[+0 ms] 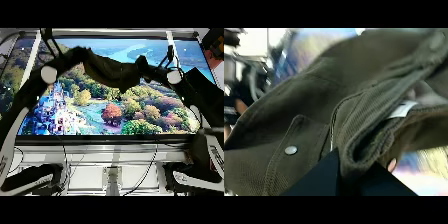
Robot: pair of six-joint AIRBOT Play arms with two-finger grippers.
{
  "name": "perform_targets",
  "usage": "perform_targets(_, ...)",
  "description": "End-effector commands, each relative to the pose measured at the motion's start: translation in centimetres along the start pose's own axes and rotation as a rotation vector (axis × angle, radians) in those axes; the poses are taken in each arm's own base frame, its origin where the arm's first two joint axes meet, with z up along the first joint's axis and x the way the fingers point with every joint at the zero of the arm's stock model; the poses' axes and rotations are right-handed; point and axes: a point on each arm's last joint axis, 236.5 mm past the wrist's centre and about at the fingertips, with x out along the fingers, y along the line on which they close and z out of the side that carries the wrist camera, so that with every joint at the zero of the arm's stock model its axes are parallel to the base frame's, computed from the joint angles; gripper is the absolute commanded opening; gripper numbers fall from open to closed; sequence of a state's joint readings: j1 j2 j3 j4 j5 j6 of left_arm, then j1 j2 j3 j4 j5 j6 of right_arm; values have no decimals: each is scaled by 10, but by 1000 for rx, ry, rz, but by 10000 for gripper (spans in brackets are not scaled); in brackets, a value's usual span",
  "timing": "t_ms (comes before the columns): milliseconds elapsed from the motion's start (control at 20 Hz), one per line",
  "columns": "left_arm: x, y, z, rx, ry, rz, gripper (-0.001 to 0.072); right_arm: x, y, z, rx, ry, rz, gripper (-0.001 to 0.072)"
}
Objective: Fold the clothes and pants, and hang the long-sleeved shirts on hangers.
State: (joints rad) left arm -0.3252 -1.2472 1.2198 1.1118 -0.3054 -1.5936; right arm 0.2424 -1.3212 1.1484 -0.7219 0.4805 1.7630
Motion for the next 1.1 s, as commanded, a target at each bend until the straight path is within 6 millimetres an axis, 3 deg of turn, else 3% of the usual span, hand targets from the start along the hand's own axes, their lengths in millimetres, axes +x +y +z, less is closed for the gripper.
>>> perform_targets(0,-45,5,-52,20,75,8,34,-33,-30,-58,5,129,-67,42)
perform_targets(300,-123,-3,-146,-75,315,-18,35,-81,-87,-159,82,385,-225,43)
perform_targets(400,-135,3,-162,-164,330,2,35,-93,-92,-178,78,444,-262,44)
perform_targets(600,-159,23,-186,-183,368,66,34,-113,-93,-195,79,470,-332,43)
perform_targets(800,-193,44,-193,-132,388,185,34,-133,-90,-220,72,497,-386,43)
perform_targets(950,-215,33,-184,-152,344,168,34,-144,-81,-247,121,528,-381,43)
perform_targets(1050,-221,24,-178,-169,313,141,33,-142,-64,-253,166,504,-336,43)
